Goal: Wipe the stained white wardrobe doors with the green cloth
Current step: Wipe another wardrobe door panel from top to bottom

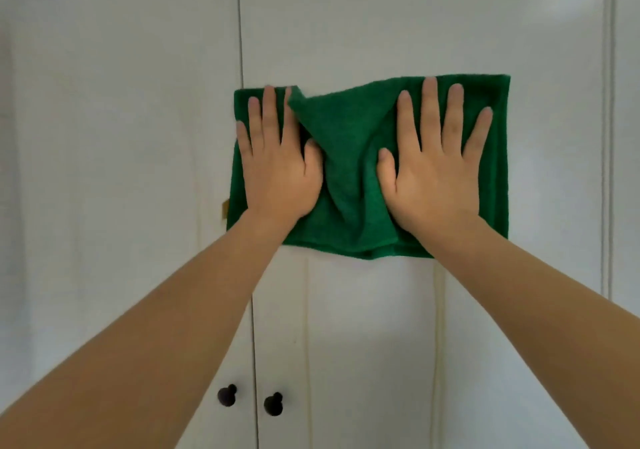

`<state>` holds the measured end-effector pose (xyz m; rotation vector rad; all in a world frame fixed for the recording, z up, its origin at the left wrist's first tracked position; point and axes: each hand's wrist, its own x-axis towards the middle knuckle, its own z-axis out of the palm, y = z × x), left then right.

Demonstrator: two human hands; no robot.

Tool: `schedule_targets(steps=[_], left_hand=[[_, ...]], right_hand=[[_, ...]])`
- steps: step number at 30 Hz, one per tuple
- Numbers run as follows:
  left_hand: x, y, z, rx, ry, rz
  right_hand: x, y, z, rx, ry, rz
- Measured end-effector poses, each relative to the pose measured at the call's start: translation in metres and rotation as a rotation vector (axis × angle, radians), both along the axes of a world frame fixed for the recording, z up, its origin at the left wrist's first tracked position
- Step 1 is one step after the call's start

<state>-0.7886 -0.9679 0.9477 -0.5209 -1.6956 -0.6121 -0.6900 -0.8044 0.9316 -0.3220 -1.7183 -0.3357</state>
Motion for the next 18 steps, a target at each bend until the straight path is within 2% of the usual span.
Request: schedule_targets(steps=[2,4,7,9,12,15,18], left_hand=[[-0.006,-0.009,0.029,0.001,0.023,-0.002],[-0.008,-0.006,0.027,0.1,0.018,0.008],[0.001,0.008,-0.024,0.199,-0.018,0.007],[0.002,0.011,-0.066,0.141,-0.016,0.018],[-0.001,0.003,-0.094,0.05,-0.021,0.035],[0.004,0.003,-0.088,0.051,-0.043,0.048],[0.017,0.023,-0.08,0.163,-0.094,0.039]], right_hand=[[-0.001,0.002,-0.001,-0.011,0.007,0.009],[-0.003,-0.002,-0.002,-0.005,0.028,0.024],[-0.001,-0.004,-0.028,-0.02,0.028,0.028],[0.003,-0.001,-0.069,-0.033,-0.019,0.012],[0.016,0.01,-0.109,0.045,-0.11,0.016],[0.027,0.037,-0.057,0.156,-0.135,0.019],[0.042,0.067,0.008,0.161,-0.113,0.021]])
